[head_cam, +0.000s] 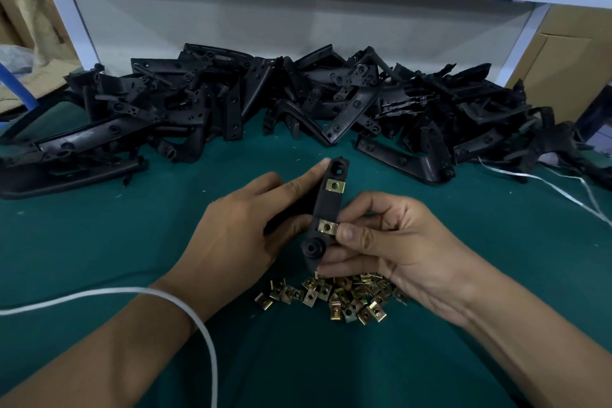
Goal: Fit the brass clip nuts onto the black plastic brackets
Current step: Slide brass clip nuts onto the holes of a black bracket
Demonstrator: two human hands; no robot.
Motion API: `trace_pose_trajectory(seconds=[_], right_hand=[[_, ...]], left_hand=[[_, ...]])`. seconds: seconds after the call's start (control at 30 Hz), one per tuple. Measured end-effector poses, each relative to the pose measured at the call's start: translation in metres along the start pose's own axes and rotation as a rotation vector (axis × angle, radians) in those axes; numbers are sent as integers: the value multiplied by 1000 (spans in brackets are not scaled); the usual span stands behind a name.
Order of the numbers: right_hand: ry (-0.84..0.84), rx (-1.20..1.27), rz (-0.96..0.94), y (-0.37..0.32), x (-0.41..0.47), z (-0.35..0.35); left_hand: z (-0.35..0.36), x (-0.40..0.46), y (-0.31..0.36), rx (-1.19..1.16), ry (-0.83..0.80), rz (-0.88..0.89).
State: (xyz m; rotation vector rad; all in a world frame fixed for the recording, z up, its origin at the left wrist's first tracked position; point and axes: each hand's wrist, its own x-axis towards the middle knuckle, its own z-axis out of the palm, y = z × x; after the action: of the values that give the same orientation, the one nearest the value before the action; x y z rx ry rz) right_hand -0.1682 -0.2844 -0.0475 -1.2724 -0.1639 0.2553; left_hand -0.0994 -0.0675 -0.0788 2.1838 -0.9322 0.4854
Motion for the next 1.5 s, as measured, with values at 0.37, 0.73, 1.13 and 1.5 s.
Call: trace_pose_trajectory(seconds=[0.37,0.73,1.13,1.5], right_hand=[[35,-128,-200,12,7,1],[146,-212,-255,4,5,-9],[15,-100,-245,8,4,-8],[21,-189,-152,3,3,-5]], left_hand=[[-2,3,3,63,39,17],[-8,2,2,160,-50,-30],[-5,1,3,139,-72,42],[-4,0,7,75,-49,25]])
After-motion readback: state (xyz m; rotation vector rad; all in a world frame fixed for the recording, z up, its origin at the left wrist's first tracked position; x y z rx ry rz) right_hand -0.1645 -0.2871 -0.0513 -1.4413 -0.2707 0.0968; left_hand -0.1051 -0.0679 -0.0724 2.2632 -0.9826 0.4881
